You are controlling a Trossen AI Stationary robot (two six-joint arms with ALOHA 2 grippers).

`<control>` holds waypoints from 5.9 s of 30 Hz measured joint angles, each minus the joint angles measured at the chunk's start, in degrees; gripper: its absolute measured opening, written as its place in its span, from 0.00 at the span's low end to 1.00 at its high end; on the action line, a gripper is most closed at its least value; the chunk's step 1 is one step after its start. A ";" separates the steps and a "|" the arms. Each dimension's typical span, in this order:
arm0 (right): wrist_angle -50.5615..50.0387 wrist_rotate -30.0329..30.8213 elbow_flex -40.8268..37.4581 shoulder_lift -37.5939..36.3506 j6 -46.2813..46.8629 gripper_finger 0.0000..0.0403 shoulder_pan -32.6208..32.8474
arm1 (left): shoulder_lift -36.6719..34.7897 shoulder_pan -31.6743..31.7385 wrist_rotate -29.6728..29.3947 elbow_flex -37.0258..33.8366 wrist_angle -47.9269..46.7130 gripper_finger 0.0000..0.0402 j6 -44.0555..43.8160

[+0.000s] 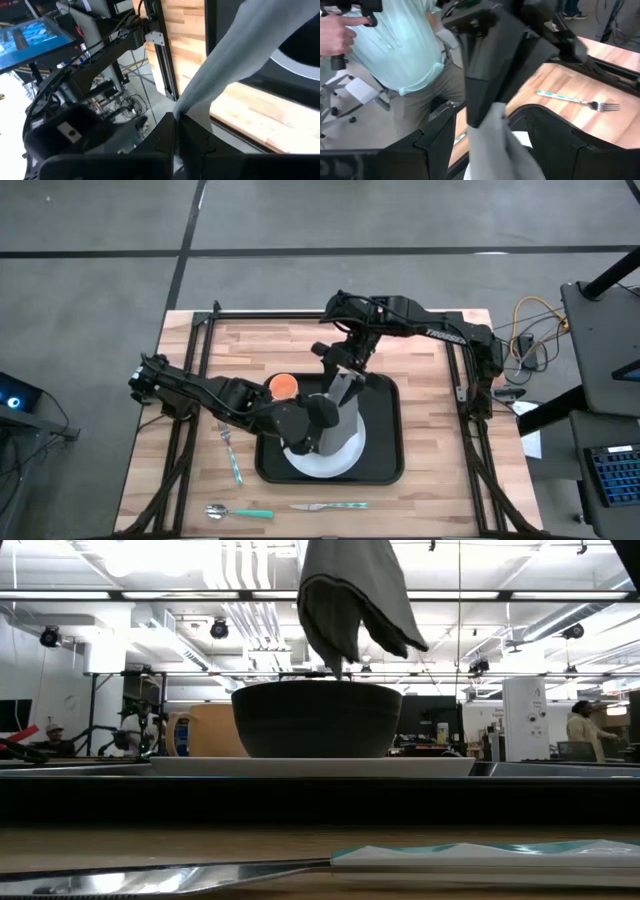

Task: Set up tray
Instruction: Put the gray napkin on the black serving tray to the right of the white plate

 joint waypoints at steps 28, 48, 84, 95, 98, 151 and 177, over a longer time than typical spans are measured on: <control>-8.98 9.09 -3.33 0.00 -9.02 0.43 -1.02 | -0.24 -0.70 -0.44 0.05 -0.35 0.00 -0.10; -13.14 14.74 -3.48 -6.21 -6.13 0.02 -1.07 | -4.78 -0.59 -4.30 1.09 -1.77 0.17 -11.09; 34.65 32.15 -55.29 -33.79 54.39 0.02 32.13 | -23.19 -0.70 -15.32 -15.06 -7.66 0.28 -29.18; 45.27 28.85 -72.50 -41.88 60.49 0.02 28.62 | -23.41 -0.68 -15.49 -15.04 -7.85 0.28 -29.26; 45.68 28.62 -76.43 -45.94 60.34 0.02 25.25 | -23.49 -0.68 -15.48 -15.04 -7.85 0.28 -29.49; 23.01 19.61 -67.61 -30.95 12.68 0.42 -21.25 | -23.40 -0.68 -15.43 -15.06 -7.82 0.27 -33.20; 57.82 26.12 -84.43 -30.69 44.47 0.40 3.49 | -23.38 -0.63 -15.44 -15.08 -7.83 0.27 -33.72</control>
